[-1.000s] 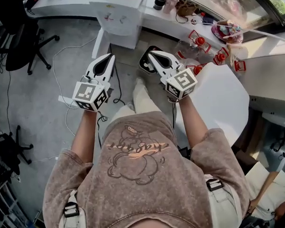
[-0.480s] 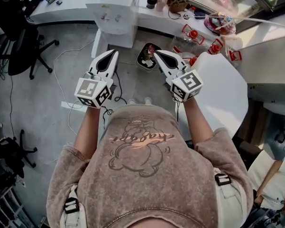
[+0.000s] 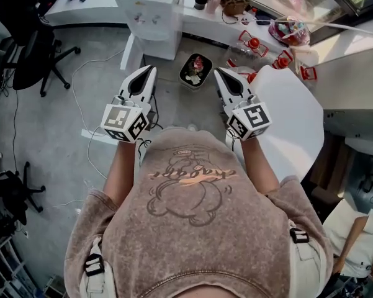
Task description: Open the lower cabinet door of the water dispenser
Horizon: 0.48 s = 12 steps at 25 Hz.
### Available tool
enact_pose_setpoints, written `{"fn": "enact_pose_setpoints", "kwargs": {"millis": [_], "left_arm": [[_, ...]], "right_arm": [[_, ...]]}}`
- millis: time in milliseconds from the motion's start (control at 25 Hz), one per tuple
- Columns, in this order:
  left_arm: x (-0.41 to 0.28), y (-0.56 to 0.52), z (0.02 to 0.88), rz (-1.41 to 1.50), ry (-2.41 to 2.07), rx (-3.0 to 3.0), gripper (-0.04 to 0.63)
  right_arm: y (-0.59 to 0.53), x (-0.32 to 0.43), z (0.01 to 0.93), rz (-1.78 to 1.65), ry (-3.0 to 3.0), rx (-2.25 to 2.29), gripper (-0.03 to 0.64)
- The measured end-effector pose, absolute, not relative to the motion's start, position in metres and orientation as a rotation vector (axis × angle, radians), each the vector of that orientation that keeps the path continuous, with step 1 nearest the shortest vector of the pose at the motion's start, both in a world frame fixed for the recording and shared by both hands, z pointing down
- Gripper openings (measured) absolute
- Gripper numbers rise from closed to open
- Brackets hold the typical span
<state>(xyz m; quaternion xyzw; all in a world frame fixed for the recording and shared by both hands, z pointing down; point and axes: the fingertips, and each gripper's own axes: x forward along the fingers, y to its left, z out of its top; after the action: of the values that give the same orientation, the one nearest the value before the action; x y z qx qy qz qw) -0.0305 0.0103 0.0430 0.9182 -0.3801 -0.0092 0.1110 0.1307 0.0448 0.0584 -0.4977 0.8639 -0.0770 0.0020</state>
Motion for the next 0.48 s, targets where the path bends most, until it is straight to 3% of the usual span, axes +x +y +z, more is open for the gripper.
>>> {"fn": "enact_pose_setpoints", "kwargs": {"millis": [480], "left_arm": [[-0.032, 0.019, 0.083, -0.016, -1.224, 2.632, 0.017]], "right_arm": [[0.054, 0.158, 0.095, -0.262, 2.707, -1.676, 0.006]]}}
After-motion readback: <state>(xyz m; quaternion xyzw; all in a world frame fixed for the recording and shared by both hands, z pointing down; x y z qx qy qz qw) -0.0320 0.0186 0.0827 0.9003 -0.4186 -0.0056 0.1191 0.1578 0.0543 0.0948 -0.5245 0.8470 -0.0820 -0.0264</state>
